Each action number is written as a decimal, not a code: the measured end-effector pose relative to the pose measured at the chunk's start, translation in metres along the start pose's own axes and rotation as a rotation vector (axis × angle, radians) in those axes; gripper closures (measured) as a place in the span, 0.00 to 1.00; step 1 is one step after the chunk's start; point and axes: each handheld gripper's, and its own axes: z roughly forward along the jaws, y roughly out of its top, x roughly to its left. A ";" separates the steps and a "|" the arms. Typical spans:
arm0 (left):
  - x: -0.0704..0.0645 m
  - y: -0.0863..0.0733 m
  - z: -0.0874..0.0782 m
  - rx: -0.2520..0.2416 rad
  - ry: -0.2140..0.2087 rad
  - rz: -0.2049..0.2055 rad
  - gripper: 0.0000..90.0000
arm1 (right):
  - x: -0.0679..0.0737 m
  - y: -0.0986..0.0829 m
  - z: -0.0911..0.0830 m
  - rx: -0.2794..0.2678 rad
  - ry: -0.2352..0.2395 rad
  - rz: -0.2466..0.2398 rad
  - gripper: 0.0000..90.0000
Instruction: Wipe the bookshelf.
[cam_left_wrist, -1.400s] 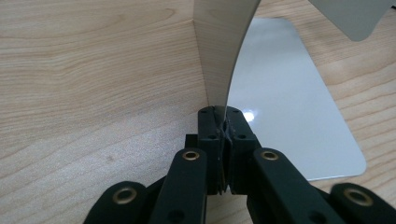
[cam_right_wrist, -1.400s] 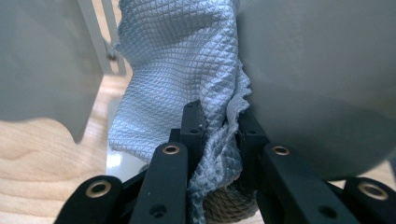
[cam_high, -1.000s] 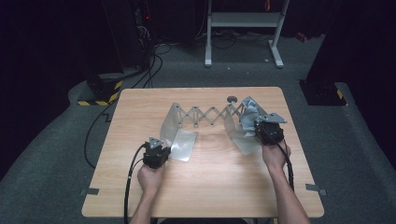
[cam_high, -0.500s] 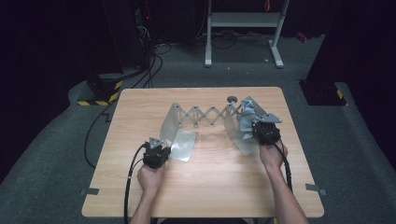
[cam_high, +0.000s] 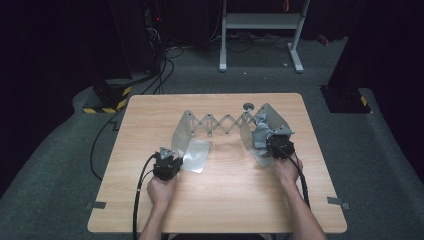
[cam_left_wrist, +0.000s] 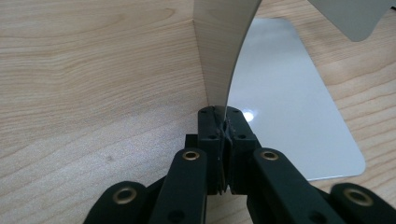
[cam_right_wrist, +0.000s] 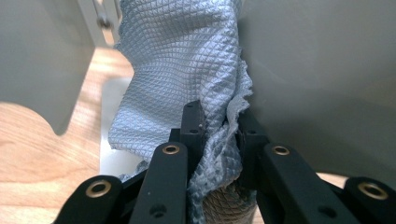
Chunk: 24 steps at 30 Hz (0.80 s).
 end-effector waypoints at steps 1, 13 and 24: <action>0.000 0.000 0.000 0.000 0.000 -0.001 0.96 | 0.000 -0.003 0.005 0.022 0.007 0.002 0.87; 0.000 0.000 0.000 0.000 0.000 -0.001 0.96 | -0.002 -0.011 0.019 0.068 0.017 -0.002 0.87; 0.000 0.000 0.000 -0.001 -0.002 -0.002 0.96 | -0.005 0.003 -0.003 0.001 0.019 0.006 0.87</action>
